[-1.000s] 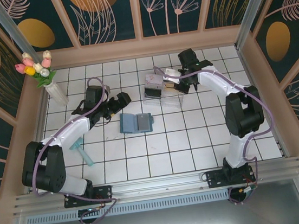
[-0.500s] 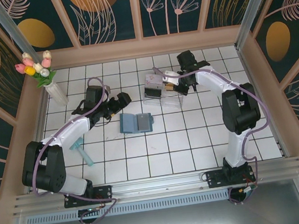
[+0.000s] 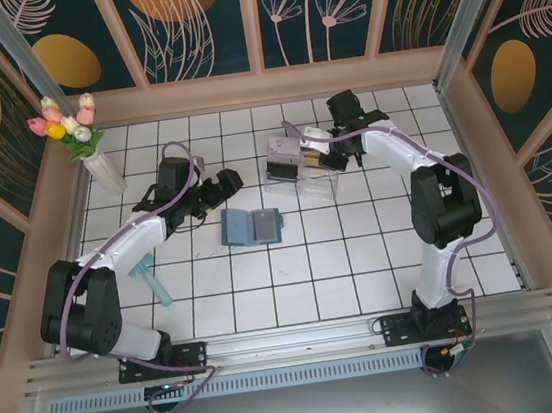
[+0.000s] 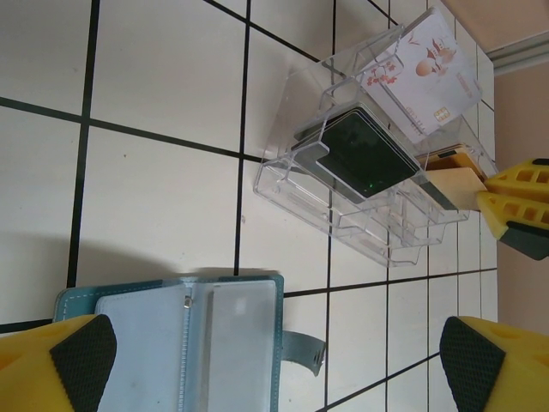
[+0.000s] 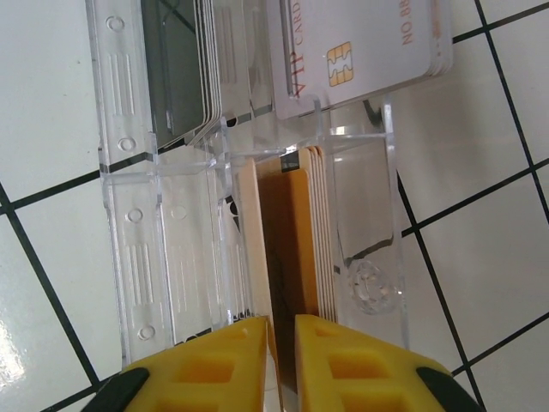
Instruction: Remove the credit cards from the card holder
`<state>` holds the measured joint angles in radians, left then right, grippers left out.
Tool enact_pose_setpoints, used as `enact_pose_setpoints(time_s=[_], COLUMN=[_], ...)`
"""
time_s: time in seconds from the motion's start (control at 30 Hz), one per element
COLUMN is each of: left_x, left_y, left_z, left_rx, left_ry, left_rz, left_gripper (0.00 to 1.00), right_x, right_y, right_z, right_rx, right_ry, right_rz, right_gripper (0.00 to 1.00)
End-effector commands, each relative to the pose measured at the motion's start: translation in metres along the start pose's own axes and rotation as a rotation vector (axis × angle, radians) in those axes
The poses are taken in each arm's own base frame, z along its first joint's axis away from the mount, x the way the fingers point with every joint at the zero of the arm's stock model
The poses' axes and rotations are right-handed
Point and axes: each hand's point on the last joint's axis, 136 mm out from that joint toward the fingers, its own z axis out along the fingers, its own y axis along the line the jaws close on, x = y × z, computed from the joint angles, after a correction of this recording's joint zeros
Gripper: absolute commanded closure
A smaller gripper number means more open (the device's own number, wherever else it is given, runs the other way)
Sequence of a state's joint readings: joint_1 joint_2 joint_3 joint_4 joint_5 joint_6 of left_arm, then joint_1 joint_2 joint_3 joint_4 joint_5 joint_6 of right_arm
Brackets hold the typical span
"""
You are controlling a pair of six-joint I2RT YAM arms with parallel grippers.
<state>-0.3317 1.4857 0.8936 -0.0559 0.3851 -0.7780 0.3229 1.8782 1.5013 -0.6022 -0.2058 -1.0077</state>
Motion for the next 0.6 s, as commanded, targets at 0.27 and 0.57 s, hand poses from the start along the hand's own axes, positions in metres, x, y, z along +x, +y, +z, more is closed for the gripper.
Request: enact_pose_setpoints(time_s=[0.27, 0.57], left_x=[-0.001, 0.003], left_y=[-0.003, 0.0], left_z=[-0.004, -0.011], left_rx=[0.022, -0.005], left_ry=[-0.003, -0.005], left_rz=[0.018, 0.059], left_gripper=[0.02, 0.01], right_x=[-0.035, -0.084], right_y=[-0.018, 0.008], right_z=[-0.053, -0.134], right_rx=[0.076, -0.005], right_ry=[-0.157, -0.498], right_rz=[0.017, 0.175], right_gripper=[0.79, 0.72])
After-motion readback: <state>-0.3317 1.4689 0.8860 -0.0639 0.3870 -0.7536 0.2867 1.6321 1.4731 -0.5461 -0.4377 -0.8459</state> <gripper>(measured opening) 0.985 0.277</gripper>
